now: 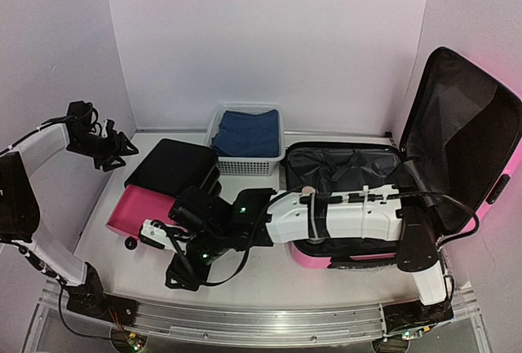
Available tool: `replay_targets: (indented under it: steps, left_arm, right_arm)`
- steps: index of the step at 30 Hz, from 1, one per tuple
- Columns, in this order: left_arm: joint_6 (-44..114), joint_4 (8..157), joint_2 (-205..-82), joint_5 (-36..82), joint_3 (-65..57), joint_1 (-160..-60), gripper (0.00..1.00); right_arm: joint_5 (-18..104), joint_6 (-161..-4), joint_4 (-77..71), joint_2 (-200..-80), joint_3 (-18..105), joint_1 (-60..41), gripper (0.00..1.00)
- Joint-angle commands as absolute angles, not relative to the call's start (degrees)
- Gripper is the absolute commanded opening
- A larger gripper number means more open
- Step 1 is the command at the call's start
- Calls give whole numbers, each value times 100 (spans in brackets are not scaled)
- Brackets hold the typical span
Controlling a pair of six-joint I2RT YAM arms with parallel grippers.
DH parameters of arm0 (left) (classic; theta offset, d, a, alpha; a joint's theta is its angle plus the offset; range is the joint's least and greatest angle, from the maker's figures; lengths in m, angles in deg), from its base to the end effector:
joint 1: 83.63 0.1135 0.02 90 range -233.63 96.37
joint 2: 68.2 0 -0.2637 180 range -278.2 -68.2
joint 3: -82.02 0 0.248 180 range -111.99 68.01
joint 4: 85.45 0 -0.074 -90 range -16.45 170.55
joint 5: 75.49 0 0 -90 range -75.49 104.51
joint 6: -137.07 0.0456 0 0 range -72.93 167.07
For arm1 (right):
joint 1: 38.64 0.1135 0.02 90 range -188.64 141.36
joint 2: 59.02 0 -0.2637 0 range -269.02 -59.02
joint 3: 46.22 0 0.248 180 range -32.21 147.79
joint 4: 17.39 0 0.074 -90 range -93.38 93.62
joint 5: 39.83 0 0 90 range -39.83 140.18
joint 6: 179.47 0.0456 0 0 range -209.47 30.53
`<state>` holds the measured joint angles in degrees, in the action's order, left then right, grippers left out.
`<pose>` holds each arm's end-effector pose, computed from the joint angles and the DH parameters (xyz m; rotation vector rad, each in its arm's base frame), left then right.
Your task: Open, take out, and arrange the luggage
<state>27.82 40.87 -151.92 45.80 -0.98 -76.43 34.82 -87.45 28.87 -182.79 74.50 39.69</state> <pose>0.3055 0.0147 0.2806 -0.3497 2.4614 -0.7731 0.0875 0.4834 0.2301 -1.7230 1.9810 0.8973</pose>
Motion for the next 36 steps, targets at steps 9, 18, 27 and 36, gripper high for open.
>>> replay_targets:
  steps: [9,18,27,36]
  left_arm:
    - [2724,4463,-15096,4696,-5,-7635,60]
    - [2641,4466,-14684,4816,605,-7700,57]
    - [2527,4436,-13966,4926,1140,-7988,56]
    - [2368,4312,-13442,4970,1358,-8416,55]
  right_arm:
    - [4869,-9117,2637,-19644,9253,4113,35]
    - [7030,-8559,2399,-19661,9281,4085,36]
    - [7262,-7778,2069,-19195,8725,3660,37]
    - [7474,-7226,1839,-18504,7968,3357,54]
